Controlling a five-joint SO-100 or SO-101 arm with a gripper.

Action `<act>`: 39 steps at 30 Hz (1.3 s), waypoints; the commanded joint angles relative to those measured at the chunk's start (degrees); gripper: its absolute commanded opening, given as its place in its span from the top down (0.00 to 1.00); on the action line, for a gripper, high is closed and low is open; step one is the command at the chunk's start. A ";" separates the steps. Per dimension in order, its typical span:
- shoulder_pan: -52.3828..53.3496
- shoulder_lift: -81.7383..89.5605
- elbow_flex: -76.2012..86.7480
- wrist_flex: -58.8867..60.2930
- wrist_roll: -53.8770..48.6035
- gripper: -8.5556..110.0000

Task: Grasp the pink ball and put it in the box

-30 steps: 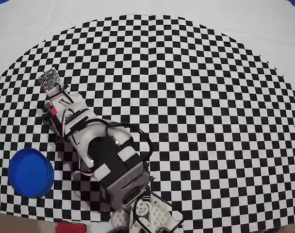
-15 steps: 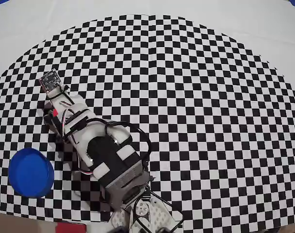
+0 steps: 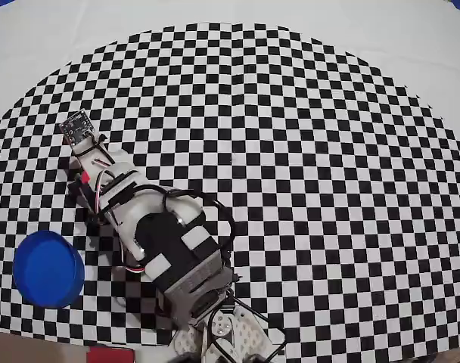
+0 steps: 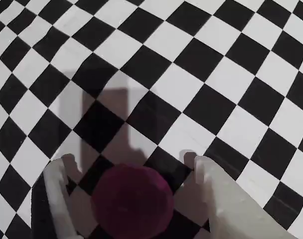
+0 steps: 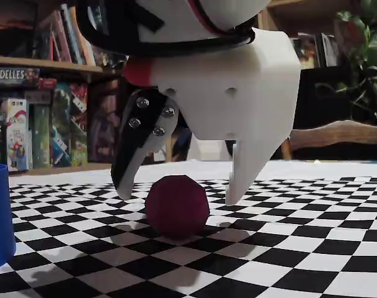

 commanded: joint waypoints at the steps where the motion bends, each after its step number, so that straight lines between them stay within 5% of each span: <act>1: -0.35 0.00 -0.53 0.09 -0.53 0.68; 39: -0.26 -2.37 -0.44 0.62 -0.53 0.68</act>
